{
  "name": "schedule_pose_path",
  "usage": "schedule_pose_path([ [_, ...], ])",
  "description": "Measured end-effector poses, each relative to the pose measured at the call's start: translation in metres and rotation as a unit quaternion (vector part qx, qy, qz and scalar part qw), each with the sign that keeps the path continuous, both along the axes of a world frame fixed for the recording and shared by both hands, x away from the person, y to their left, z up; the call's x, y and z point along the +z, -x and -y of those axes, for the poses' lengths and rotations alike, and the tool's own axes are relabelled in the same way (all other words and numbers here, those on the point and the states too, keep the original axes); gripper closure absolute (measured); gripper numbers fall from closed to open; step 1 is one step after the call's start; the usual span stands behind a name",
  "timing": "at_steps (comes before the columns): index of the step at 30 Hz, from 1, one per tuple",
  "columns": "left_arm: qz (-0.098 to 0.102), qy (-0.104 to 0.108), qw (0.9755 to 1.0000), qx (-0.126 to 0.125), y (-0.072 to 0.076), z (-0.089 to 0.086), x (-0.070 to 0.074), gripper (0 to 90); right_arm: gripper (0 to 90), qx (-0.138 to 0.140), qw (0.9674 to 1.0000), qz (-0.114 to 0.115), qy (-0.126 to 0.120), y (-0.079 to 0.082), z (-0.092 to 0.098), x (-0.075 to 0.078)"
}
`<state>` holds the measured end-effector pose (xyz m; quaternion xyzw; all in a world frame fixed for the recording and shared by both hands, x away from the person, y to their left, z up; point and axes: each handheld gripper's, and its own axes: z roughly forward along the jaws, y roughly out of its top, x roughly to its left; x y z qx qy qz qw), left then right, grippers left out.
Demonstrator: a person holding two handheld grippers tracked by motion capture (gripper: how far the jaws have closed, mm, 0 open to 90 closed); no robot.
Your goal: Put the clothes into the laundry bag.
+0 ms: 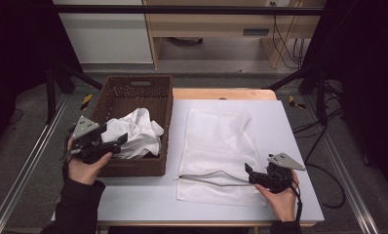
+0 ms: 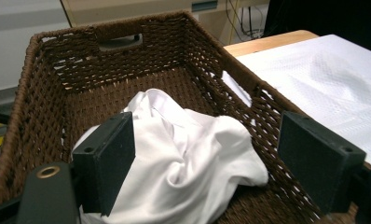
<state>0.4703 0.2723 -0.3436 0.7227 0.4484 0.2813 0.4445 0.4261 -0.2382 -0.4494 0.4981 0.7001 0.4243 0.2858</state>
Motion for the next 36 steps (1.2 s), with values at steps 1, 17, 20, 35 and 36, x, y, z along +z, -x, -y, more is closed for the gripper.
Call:
schedule_pose_path([
  [1, 0.0, 0.0, 1.0, 0.0, 0.0, 0.0, 0.0, 18.0, 7.9, 0.0, 1.0, 0.0, 0.0, 0.0, 0.0, 0.0],
  [17, -0.043, -0.042, 0.9981, 0.012, -0.061, -0.001, -0.012, 13.6, 7.6, 0.001, 1.0, -0.005, 0.006, -0.002, -0.001, -0.002],
  [20, -0.053, -0.044, 0.9977, 0.001, -0.068, -0.003, -0.017, 9.9, 7.6, 0.001, 1.0, -0.006, 0.005, -0.002, -0.001, -0.003],
  [35, -0.115, -0.114, 0.9855, -0.051, -0.089, 0.005, -0.036, 3.2, 5.9, 0.009, 0.9997, -0.02, 0.014, -0.004, -0.002, -0.005],
  [36, -0.122, -0.118, 0.9839, -0.055, -0.09, 0.007, -0.038, 2.7, 5.8, 0.009, 0.9997, -0.02, 0.014, -0.004, -0.002, -0.005],
])
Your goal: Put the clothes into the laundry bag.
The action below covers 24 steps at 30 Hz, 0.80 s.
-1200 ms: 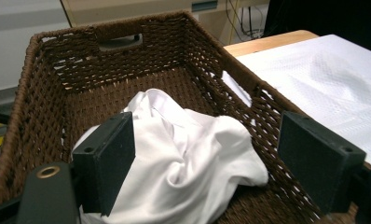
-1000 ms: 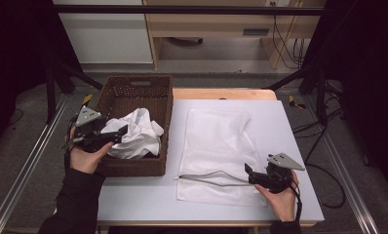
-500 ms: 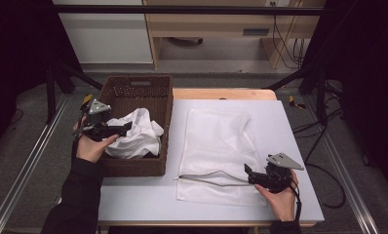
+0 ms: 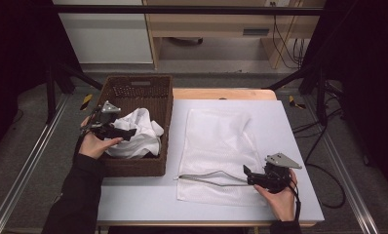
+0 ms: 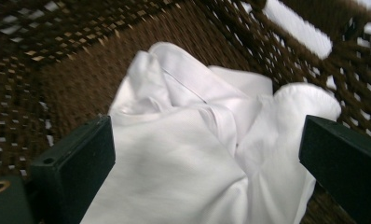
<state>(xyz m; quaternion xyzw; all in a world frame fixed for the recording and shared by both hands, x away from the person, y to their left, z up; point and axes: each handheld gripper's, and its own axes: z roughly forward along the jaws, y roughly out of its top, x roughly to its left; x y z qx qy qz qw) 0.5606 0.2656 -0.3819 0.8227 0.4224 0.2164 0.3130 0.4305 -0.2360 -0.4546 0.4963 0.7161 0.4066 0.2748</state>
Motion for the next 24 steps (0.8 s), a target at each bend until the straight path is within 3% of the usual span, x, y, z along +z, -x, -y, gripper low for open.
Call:
schedule_pose_path([
  [5, -0.025, -0.024, 0.9994, -0.001, -0.004, 0.009, -0.011, 0.9, 5.2, 0.002, 1.0, -0.004, 0.001, 0.0, 0.0, 0.0],
  [6, -0.03, -0.046, 0.9984, 0.008, -0.007, 0.011, -0.016, 0.6, 5.1, 0.003, 1.0, -0.003, 0.001, 0.0, 0.0, 0.0],
  [7, -0.035, -0.051, 0.998, 0.012, -0.008, 0.012, -0.018, 0.7, 4.9, 0.003, 1.0, -0.004, 0.001, 0.0, 0.0, 0.0],
  [13, -0.062, -0.065, 0.9953, 0.034, -0.016, 0.011, -0.026, 0.0, 4.2, 0.001, 0.9999, -0.011, 0.001, -0.002, 0.0, -0.002],
  [16, -0.076, -0.082, 0.9931, 0.035, -0.018, 0.011, -0.033, 0.0, 4.2, 0.002, 0.9999, -0.011, 0.001, -0.002, 0.0, -0.002],
  [20, -0.091, -0.081, 0.9919, 0.035, -0.02, 0.012, -0.039, 0.0, 4.1, 0.002, 0.9999, -0.012, 0.0, -0.002, 0.0, -0.003],
  [24, -0.115, -0.099, 0.988, 0.028, -0.022, 0.014, -0.049, 0.0, 4.0, 0.002, 0.9998, -0.019, -0.001, -0.003, 0.0, -0.004],
])
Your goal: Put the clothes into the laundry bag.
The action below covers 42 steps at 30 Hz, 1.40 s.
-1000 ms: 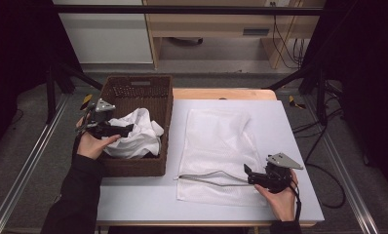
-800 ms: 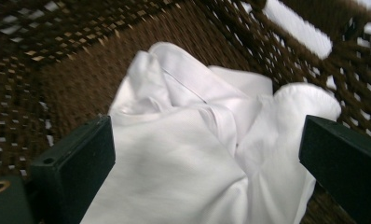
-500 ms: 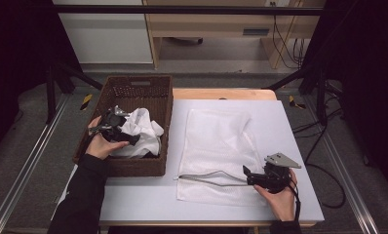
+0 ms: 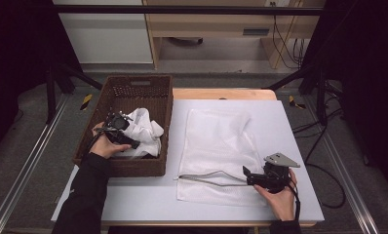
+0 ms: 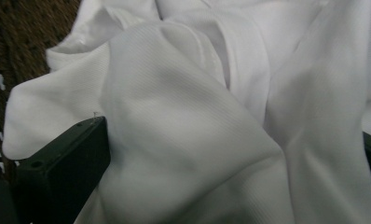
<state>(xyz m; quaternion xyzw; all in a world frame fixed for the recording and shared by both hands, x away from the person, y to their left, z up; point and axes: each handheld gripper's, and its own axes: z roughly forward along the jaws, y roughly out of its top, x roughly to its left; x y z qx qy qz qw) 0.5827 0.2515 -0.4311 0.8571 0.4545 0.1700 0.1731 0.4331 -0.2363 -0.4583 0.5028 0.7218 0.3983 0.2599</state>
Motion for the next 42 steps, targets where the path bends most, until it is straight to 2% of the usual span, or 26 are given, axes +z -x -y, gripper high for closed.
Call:
schedule_pose_path([
  [6, -0.025, -0.011, 0.9996, -0.01, -0.002, 0.001, -0.01, 0.0, 4.0, 0.0, 1.0, -0.001, 0.003, 0.0, 0.001, -0.001],
  [10, -0.05, -0.013, 0.9986, -0.012, -0.003, 0.002, -0.017, 0.0, 4.1, -0.001, 1.0, -0.001, 0.004, 0.0, 0.001, -0.001],
  [13, -0.059, -0.002, 0.9983, -0.006, -0.002, 0.001, -0.017, 2.6, 4.1, -0.002, 1.0, 0.001, 0.008, -0.001, 0.001, -0.001],
  [17, -0.063, -0.002, 0.998, -0.007, -0.001, 0.002, -0.015, 7.8, 4.3, -0.003, 0.9999, 0.002, 0.01, -0.001, 0.002, -0.002],
  [23, -0.07, -0.008, 0.9974, -0.016, 0.001, 0.004, -0.009, 24.5, 4.9, -0.001, 0.9999, -0.001, 0.01, -0.001, 0.001, -0.002],
  [27, -0.071, -0.006, 0.9973, -0.013, 0.002, 0.004, -0.006, 37.5, 5.6, -0.001, 0.9999, -0.001, 0.011, -0.001, 0.001, -0.003],
  [31, -0.071, 0.006, 0.9972, -0.019, 0.004, 0.003, 0.0, 54.9, 6.4, 0.0, 1.0, -0.001, 0.009, -0.002, 0.002, -0.004],
  [33, -0.07, 0.012, 0.9973, -0.019, 0.005, 0.002, 0.001, 60.1, 6.8, -0.002, 1.0, 0.0, 0.008, -0.002, 0.003, -0.004],
  [38, -0.066, 0.015, 0.9976, -0.018, 0.006, 0.001, 0.005, 68.9, 7.1, -0.004, 1.0, -0.001, 0.006, -0.001, 0.003, -0.004],
  [41, -0.057, 0.027, 0.9978, -0.018, 0.007, -0.001, 0.008, 70.7, 7.3, -0.004, 1.0, -0.001, 0.003, -0.001, 0.004, -0.004],
  [42, -0.051, 0.039, 0.9978, -0.018, 0.007, -0.002, 0.01, 71.0, 7.3, -0.004, 1.0, 0.002, 0.006, -0.001, 0.005, -0.004],
])
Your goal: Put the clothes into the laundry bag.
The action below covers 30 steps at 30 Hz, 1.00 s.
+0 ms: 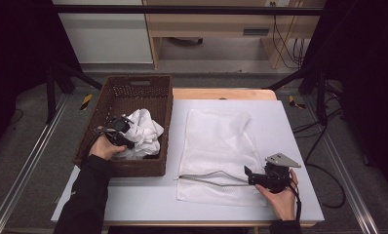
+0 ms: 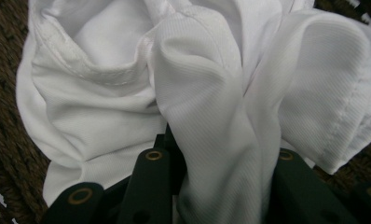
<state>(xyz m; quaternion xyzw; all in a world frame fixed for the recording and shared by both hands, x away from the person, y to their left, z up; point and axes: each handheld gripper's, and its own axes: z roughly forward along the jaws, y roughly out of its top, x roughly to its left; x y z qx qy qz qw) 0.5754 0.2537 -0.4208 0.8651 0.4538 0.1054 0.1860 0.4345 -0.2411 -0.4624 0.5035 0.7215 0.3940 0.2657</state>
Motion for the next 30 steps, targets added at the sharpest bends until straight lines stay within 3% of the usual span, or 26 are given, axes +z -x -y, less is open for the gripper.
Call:
schedule_pose_path([
  [2, 0.018, 0.03, 0.9994, 0.005, 0.002, -0.004, 0.005, 71.4, 7.4, -0.001, 1.0, -0.001, -0.002, 0.0, 0.0, 0.0],
  [6, 0.061, 0.066, 0.9958, 0.018, 0.005, -0.01, 0.013, 71.7, 7.5, -0.002, 1.0, -0.001, -0.003, 0.0, 0.001, 0.0],
  [10, 0.099, 0.098, 0.9898, 0.031, 0.009, -0.016, 0.022, 71.9, 7.7, -0.001, 1.0, -0.001, -0.003, 0.0, 0.001, 0.0],
  [14, 0.137, 0.124, 0.9819, 0.042, 0.012, -0.022, 0.032, 72.2, 7.7, -0.002, 1.0, -0.004, -0.006, 0.001, 0.001, 0.001],
  [18, 0.174, 0.149, 0.9718, 0.057, 0.015, -0.027, 0.045, 72.2, 7.8, -0.001, 1.0, -0.003, -0.008, 0.001, 0.001, 0.001],
  [26, 0.236, 0.207, 0.9471, 0.067, 0.03, -0.03, 0.072, 72.2, 8.0, -0.001, 1.0, 0.003, -0.005, 0.001, 0.002, 0.001],
  [30, 0.262, 0.217, 0.9369, 0.08, 0.039, -0.032, 0.084, 72.2, 8.2, 0.0, 1.0, 0.004, -0.006, 0.001, 0.002, 0.002],
])
